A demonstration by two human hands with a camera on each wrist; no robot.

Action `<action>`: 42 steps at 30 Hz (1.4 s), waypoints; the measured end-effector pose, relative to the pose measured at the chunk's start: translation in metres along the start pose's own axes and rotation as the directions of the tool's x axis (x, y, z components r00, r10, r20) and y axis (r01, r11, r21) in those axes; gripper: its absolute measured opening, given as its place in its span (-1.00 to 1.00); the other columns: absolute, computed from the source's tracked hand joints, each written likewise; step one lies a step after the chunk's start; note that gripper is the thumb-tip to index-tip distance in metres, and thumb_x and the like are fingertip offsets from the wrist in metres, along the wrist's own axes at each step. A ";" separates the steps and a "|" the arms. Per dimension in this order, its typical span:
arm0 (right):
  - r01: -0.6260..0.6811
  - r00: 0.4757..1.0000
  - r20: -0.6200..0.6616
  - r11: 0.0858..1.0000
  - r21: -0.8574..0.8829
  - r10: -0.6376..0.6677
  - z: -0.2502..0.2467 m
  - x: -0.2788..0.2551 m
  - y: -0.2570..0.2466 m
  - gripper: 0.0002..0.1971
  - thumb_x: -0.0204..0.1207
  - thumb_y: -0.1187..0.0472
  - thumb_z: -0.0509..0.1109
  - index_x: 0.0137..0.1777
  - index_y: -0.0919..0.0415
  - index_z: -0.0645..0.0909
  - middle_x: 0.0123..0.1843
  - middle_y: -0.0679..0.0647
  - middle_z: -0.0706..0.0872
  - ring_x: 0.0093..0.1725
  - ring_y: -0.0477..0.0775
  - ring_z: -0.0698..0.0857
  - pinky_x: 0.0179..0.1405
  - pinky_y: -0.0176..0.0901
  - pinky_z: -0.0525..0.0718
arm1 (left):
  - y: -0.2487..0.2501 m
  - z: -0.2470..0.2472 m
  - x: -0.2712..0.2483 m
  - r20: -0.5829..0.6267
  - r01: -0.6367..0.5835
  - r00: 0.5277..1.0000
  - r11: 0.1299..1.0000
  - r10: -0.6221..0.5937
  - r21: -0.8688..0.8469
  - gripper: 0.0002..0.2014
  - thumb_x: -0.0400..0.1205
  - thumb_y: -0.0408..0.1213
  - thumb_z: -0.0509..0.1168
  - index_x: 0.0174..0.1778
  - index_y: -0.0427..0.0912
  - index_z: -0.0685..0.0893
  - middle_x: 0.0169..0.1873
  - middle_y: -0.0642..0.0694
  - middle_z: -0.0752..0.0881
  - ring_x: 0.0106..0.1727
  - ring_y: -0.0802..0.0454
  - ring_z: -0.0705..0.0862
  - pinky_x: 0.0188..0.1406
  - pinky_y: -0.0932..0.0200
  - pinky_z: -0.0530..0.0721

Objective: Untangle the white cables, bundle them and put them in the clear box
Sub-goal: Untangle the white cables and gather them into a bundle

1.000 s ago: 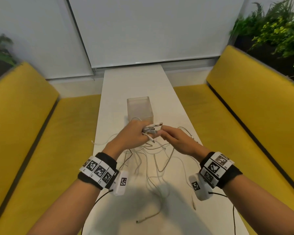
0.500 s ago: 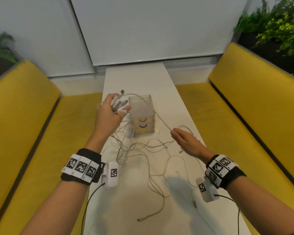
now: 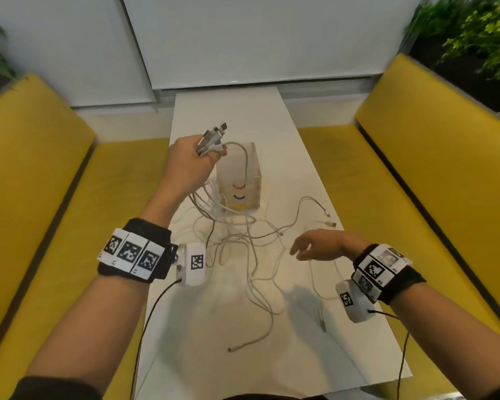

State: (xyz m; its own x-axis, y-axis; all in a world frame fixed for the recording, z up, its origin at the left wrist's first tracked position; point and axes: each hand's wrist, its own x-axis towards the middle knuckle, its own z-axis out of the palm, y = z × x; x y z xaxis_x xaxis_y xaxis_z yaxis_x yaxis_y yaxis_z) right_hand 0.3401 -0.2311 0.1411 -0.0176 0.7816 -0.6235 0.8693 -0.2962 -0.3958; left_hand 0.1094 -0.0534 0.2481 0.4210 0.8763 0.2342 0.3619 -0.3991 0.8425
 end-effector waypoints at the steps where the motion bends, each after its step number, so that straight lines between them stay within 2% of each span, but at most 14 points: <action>1: -0.025 1.000 0.008 0.999 0.047 0.025 0.008 0.002 0.008 -0.77 0.68 0.19 0.32 0.28 0.07 0.67 0.19 0.03 0.73 0.09 0.01 0.72 0.07 -0.17 0.67 | -0.003 0.000 0.000 0.001 0.006 1.000 1.000 -0.006 0.018 -0.67 0.58 -0.08 0.41 -0.10 -0.35 0.77 -0.43 -0.14 0.60 -0.53 0.15 0.36 -0.43 0.17 0.34; 3: -0.055 0.998 0.016 0.996 0.066 0.054 0.030 0.007 0.024 -0.82 0.60 0.30 0.37 0.09 0.03 0.70 0.07 0.03 0.76 -0.01 0.02 0.73 -0.09 -0.24 0.67 | -0.008 0.000 -0.003 0.021 0.000 1.000 0.999 0.000 0.034 -0.58 0.53 0.01 0.40 -0.21 -0.38 0.71 -0.48 -0.22 0.54 -0.45 0.02 0.37 -0.38 0.11 0.36; 7: -0.071 0.987 0.128 0.980 -0.187 0.096 0.091 0.018 0.054 -0.72 0.46 0.45 0.47 0.00 0.04 0.71 0.06 -0.06 0.61 0.06 0.02 0.63 -0.07 -0.24 0.60 | -0.017 0.009 -0.012 0.138 0.011 0.990 0.996 -0.023 0.088 -0.61 0.60 -0.09 0.43 -0.49 -0.06 0.46 -0.55 -0.01 0.41 -0.44 -0.01 0.33 -0.37 0.09 0.30; 10: -0.034 0.992 0.106 0.950 -0.312 0.070 0.124 0.024 0.073 -0.61 0.39 0.48 0.50 0.11 0.02 0.71 0.22 0.02 0.52 0.19 0.15 0.65 0.13 -0.10 0.67 | -0.017 0.018 -0.018 0.228 0.012 0.973 0.993 -0.039 0.118 -0.65 0.51 0.03 0.41 -0.34 -0.22 0.67 -0.47 -0.18 0.60 -0.41 -0.02 0.44 -0.34 0.06 0.38; 12: 0.012 0.997 0.077 0.936 -0.352 0.017 0.132 0.025 0.079 -0.70 0.40 0.40 0.53 0.08 0.09 0.74 0.31 0.05 0.50 0.21 0.19 0.66 0.18 -0.10 0.66 | -0.017 0.022 -0.020 0.237 0.004 0.971 0.995 -0.027 0.098 -0.45 0.35 0.17 0.35 -0.10 -0.29 0.78 -0.23 -0.31 0.78 -0.30 -0.13 0.63 -0.28 -0.05 0.56; 15: 0.074 0.996 0.069 0.905 -0.420 -0.049 0.134 0.026 0.085 -0.89 0.43 0.21 0.57 -0.06 0.10 0.77 0.15 0.01 0.57 0.14 0.12 0.62 0.14 -0.12 0.61 | -0.015 0.026 -0.023 0.271 -0.028 0.963 0.996 0.004 0.083 -0.76 0.47 -0.03 0.41 -0.08 -0.08 0.81 -0.20 -0.08 0.81 -0.25 0.01 0.69 -0.24 0.05 0.59; 16: 0.081 0.997 0.044 0.918 -0.389 -0.070 0.132 0.026 0.085 -0.93 0.44 0.15 0.57 -0.10 0.05 0.77 0.05 -0.04 0.60 0.09 0.05 0.60 0.10 -0.15 0.60 | -0.016 0.026 -0.023 0.282 -0.029 0.959 0.997 0.006 0.077 -0.94 0.56 -0.16 0.41 -0.13 0.00 0.78 -0.23 0.05 0.79 -0.26 0.14 0.66 -0.26 0.19 0.55; 20: 0.133 0.976 -0.192 0.978 0.158 -0.102 0.084 0.014 0.072 -0.86 0.41 0.14 0.62 -0.24 -0.07 0.70 -0.15 -0.10 0.80 -0.06 -0.04 0.73 -0.02 -0.23 0.62 | -0.011 0.032 -0.030 0.304 -0.054 0.951 0.999 0.054 -0.009 -0.73 0.73 -0.29 0.30 -0.24 0.14 0.59 -0.49 0.35 0.63 -0.39 0.46 0.57 -0.36 0.51 0.40; 24: 0.433 0.852 -0.509 0.708 0.558 -0.121 0.013 -0.012 0.036 -0.95 0.52 0.34 0.50 -0.07 0.30 0.70 -0.11 0.15 0.86 -0.07 0.12 0.83 -0.05 -0.11 0.77 | 0.005 0.039 -0.037 0.269 -0.024 0.959 0.975 0.084 -0.221 -0.70 0.78 -0.29 0.22 -0.26 0.10 0.47 -0.62 0.28 0.50 -0.56 0.39 0.52 -0.48 0.56 0.40; 28: 0.569 0.761 -0.641 0.578 0.585 -0.099 -0.042 -0.040 -0.006 -0.78 0.44 0.21 0.52 -0.05 0.37 0.69 -0.14 0.29 0.84 -0.27 0.24 0.82 -0.35 -0.09 0.76 | 0.009 0.048 -0.038 0.365 0.037 0.927 0.952 0.081 -0.305 -0.75 0.71 -0.29 0.33 -0.21 0.16 0.59 -0.47 0.13 0.48 -0.54 0.19 0.35 -0.49 0.26 0.38; 31: 0.592 0.741 -0.659 0.589 0.550 -0.130 -0.057 -0.045 -0.031 -0.66 0.38 0.14 0.53 -0.05 0.46 0.68 -0.16 0.36 0.82 -0.37 0.25 0.78 -0.44 -0.07 0.72 | 0.014 0.057 -0.038 0.412 0.093 0.907 0.910 0.090 -0.404 -0.84 0.61 -0.39 0.42 -0.01 -0.12 0.57 -0.42 -0.02 0.39 -0.47 0.07 0.33 -0.50 0.18 0.39; 34: 0.588 0.734 -0.661 0.632 0.505 -0.155 -0.054 -0.036 -0.047 -0.78 0.50 0.22 0.51 -0.04 0.42 0.71 -0.19 0.31 0.83 -0.41 0.26 0.76 -0.48 0.00 0.72 | 0.019 0.069 -0.040 0.425 0.095 0.899 0.895 0.111 -0.436 -0.75 0.62 -0.24 0.45 0.16 -0.19 0.61 -0.37 -0.16 0.42 -0.42 -0.07 0.38 -0.45 0.07 0.45; 37: 0.603 0.700 -0.698 0.648 0.465 -0.150 -0.048 -0.023 -0.059 -0.86 0.60 0.26 0.46 -0.06 0.37 0.70 -0.22 0.26 0.83 -0.48 0.19 0.71 -0.57 -0.07 0.63 | 0.019 0.081 -0.040 0.334 0.057 0.940 0.932 0.071 -0.359 -0.81 0.69 -0.19 0.38 0.02 -0.26 0.65 -0.38 -0.14 0.56 -0.44 0.01 0.51 -0.46 0.16 0.53; 42: 0.636 0.666 -0.720 0.653 0.411 -0.196 -0.036 -0.014 -0.069 -0.73 0.65 0.15 0.41 -0.09 0.41 0.66 -0.40 0.15 0.70 -0.52 -0.08 0.50 -0.50 -0.30 0.46 | 0.013 0.078 -0.034 0.145 0.091 0.989 0.877 -0.025 -0.471 -0.74 0.79 -0.07 0.18 -0.13 -0.14 0.55 -0.39 0.01 0.56 -0.44 0.12 0.51 -0.39 0.17 0.51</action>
State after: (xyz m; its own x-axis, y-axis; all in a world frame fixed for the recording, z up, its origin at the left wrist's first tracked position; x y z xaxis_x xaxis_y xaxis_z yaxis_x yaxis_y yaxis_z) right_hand 0.2977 -0.2023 0.2015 0.1731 0.9738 0.1475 0.3531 0.0784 -0.9323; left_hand 0.1648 -0.1094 0.2134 0.5281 0.8376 0.1401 -0.0356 -0.1430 0.9891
